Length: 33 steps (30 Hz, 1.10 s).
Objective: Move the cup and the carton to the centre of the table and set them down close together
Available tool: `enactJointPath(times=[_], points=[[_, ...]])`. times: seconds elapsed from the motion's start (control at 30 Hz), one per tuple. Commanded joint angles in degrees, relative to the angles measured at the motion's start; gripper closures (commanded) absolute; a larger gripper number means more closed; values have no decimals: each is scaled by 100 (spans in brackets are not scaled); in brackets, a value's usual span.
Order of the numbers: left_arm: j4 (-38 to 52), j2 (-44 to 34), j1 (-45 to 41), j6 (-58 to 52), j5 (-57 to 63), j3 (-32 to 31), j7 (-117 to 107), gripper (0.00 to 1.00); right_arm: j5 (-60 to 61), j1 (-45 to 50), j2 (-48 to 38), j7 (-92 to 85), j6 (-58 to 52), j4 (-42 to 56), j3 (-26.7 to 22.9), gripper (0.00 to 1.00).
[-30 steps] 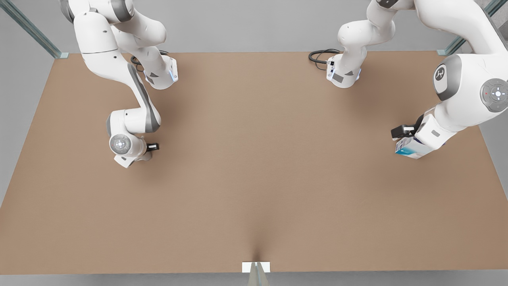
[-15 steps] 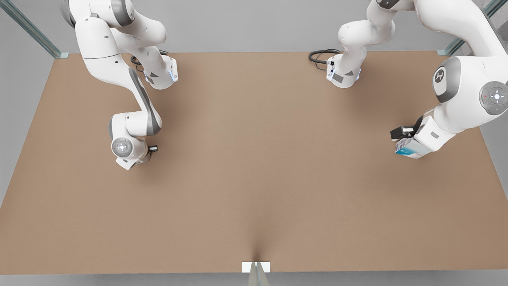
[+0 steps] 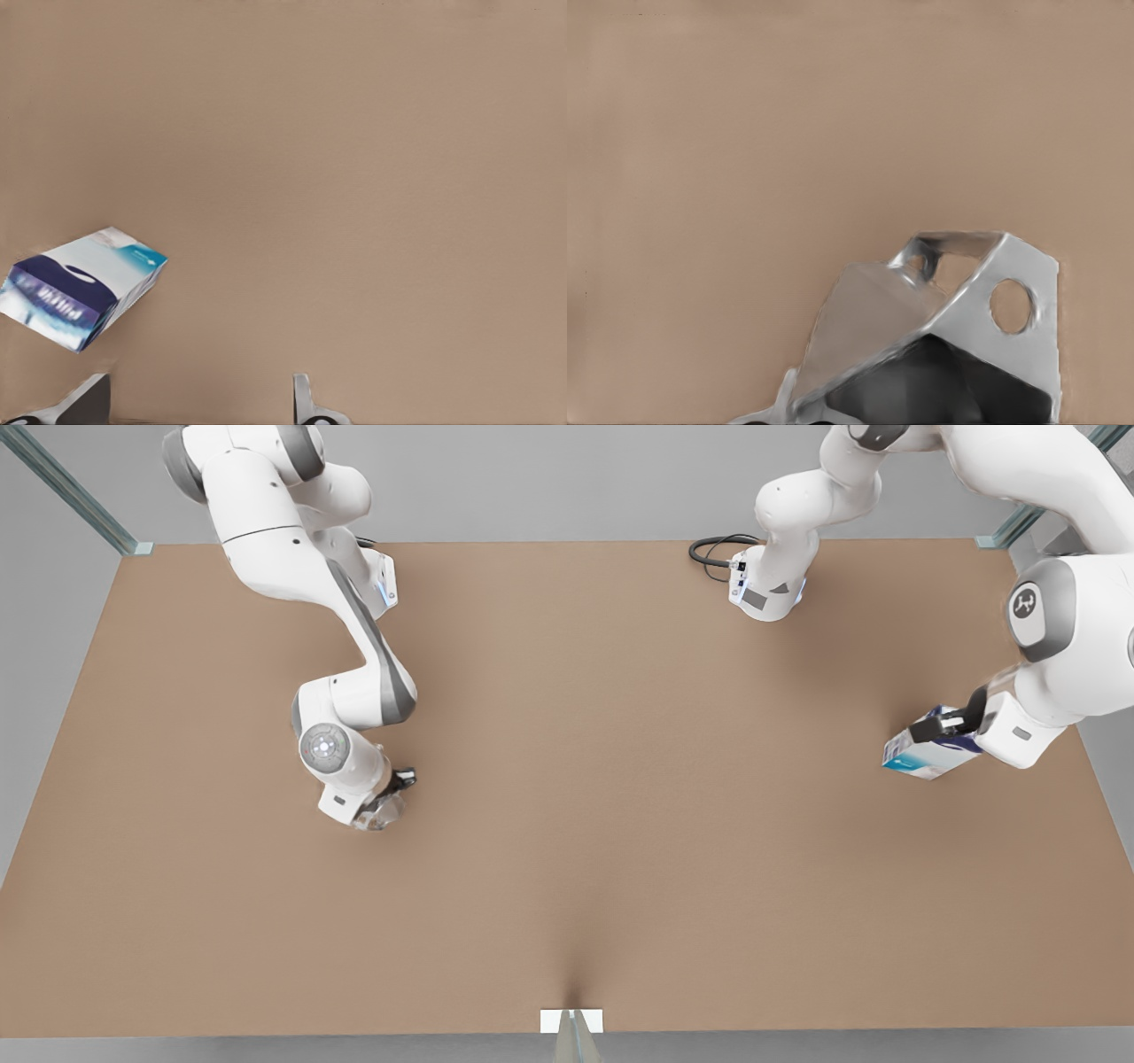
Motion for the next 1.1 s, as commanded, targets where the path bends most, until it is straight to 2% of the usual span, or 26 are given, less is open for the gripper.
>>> enactJointPath(times=[0.0, 0.07, 0.1, 0.17, 0.3, 0.37, 0.4, 0.43, 0.5, 0.67, 0.83, 0.9, 0.93, 1.07], points=[[2, 49, 29, 65, 104, 155, -35, 0, 91, 169, 146, 140, -3, 197, 0, 79], [-69, 32, -14, 285, 114, 824, -36, 0, 426, 881, 665, 624, 23, 953, 0, 79], [-683, -346, -366, 645, 114, 1105, -439, 0, 434, 1172, 912, 932, 102, 1227, 0, 79], [-1228, -452, -489, 1154, 105, 1334, -1538, 0, 434, 1585, 1325, 1257, 129, 1798, 0, 79], [-2143, -707, -630, 2069, 43, 1985, -1855, 0, 434, 1990, 2134, 1846, 840, 2581, 0, 79], [-2837, -865, -630, 2763, 43, 2011, -2040, 0, 434, 2139, 2432, 2049, 1289, 2879, 0, 79], [-3118, -961, -639, 3027, 52, 2046, -2040, 0, 426, 2131, 2433, 2049, 1342, 2871, -9, 47], [-3320, -1041, -648, 3150, 43, 2064, -2048, 0, 417, 2130, 2424, 2014, 1342, 2844, -9, 0], [-3751, -1287, -665, 3431, 52, 2134, -2338, 0, 399, 2130, 2406, 2013, 1342, 2844, -9, 0], [-3857, -1015, -665, 3774, 17, 2450, -2689, 0, 417, 2078, 2318, 1996, 1315, 2853, -9, 0], [-4015, -1076, -656, 3774, 26, 2609, -2945, 0, 391, 1779, 1598, 1969, 613, 2616, -9, 0], [-4138, -1058, -656, 3950, 26, 2670, -2936, 0, 373, 971, 579, 1276, 218, 1526, 0, 0], [-4147, -1023, -656, 3985, 26, 2688, -2936, 0, 364, 593, 271, 810, -407, 1500, 0, 0], [-4173, -865, -656, 4020, 26, 2688, -2936, 0, -207, -752, -802, -96, -1620, 1306, -9, 0]])
